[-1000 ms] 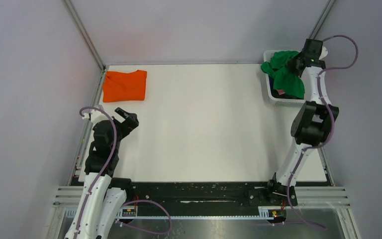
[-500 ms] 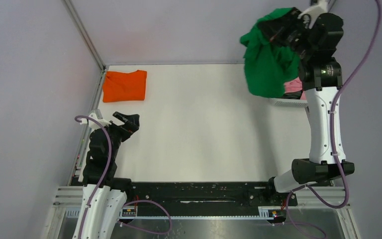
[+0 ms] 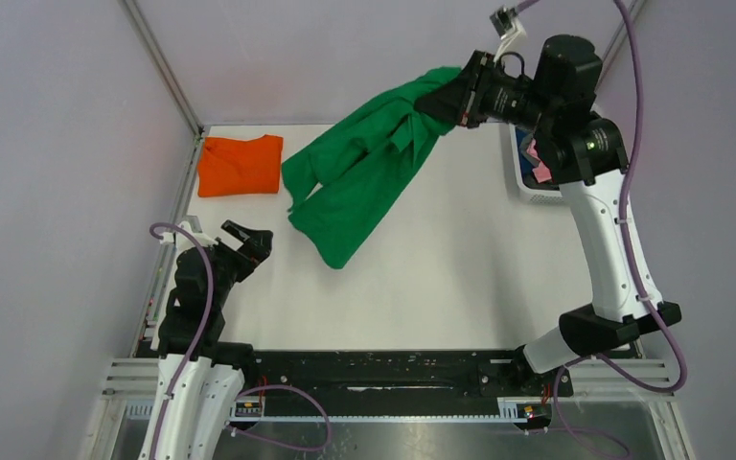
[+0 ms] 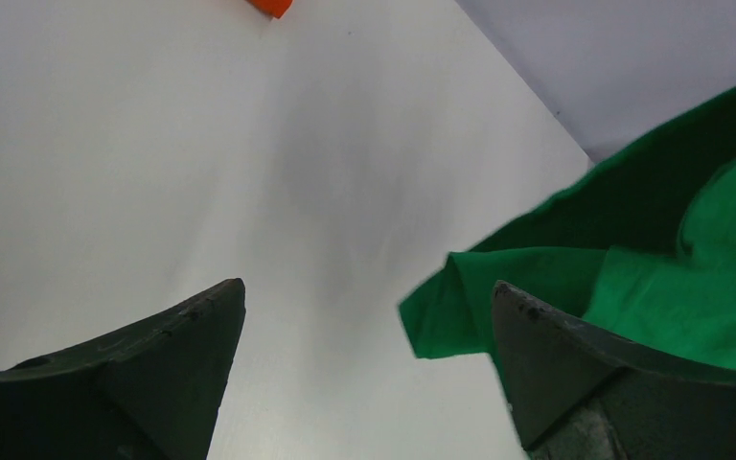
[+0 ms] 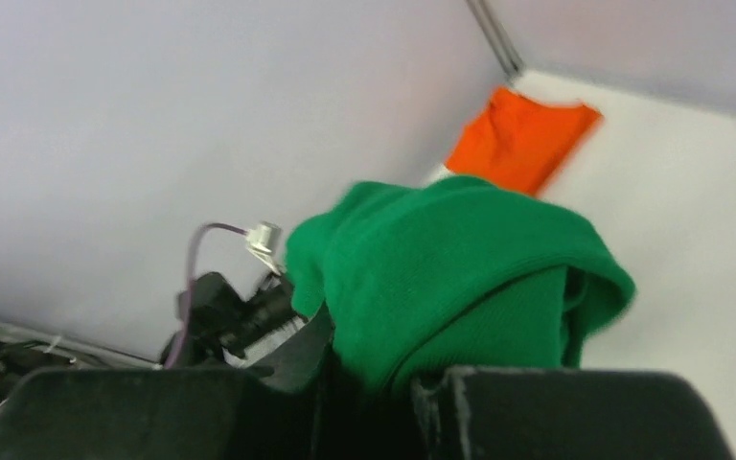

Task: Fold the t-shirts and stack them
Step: Move the tshirt to the center of the board, then flatten out the tshirt

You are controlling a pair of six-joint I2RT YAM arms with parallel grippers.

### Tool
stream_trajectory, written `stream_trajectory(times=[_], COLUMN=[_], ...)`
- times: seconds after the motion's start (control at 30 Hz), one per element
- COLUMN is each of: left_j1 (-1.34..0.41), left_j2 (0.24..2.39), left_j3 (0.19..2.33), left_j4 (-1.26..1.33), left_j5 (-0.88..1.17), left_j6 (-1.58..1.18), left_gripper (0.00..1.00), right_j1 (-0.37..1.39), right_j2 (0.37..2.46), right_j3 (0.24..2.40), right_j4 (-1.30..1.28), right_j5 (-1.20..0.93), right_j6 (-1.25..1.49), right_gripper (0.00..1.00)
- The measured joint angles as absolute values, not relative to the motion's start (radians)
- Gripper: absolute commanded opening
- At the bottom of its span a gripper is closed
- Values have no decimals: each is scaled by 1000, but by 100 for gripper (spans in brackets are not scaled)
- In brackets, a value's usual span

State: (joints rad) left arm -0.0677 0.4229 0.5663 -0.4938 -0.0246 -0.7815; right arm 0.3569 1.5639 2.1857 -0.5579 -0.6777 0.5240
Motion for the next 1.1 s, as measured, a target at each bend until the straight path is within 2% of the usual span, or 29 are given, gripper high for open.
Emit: stream_trajectory(times=[0.1,0.17,0.27,0.3,0.33,0.37,0.43,0.53,0.77,0.93,1.1], left_j1=[-68,-68,-68,-68,-68,-68,-68,-68,-146,-199,-199], left_j2=[424,430,458,471,492,513,559,628,830,1011,1211], left_j3=[570,570,570,570,570,570,567,548,493,495,542], left_j4=[-514,-522,-529,-530,-530,-529,-514,-461,-304,-220,-195], left_j5=[-17,-1,25,35,50,66,108,186,316,330,307], left_j6=[-793,-802,-807,-807,-807,-807,-806,-808,-820,-813,-794], left_gripper=[99,99,99,99,99,99,99,99,99,98,92], right_j1=[355,347,280,239,189,152,76,63,83,286,571], right_j2=[1457,1370,1267,1261,1268,1287,1303,1282,1039,978,1101], right_j3=[1944,1731,1369,1267,1173,1084,999,949,847,780,805], right_j4=[-567,-561,-567,-569,-567,-577,-601,-624,-509,-426,-292], right_j5=[-570,-479,-341,-299,-262,-211,-136,-68,-49,-71,-75], right_j6=[510,506,526,543,556,566,583,580,569,546,464], right_gripper=[32,34,62,81,94,99,100,100,99,100,96])
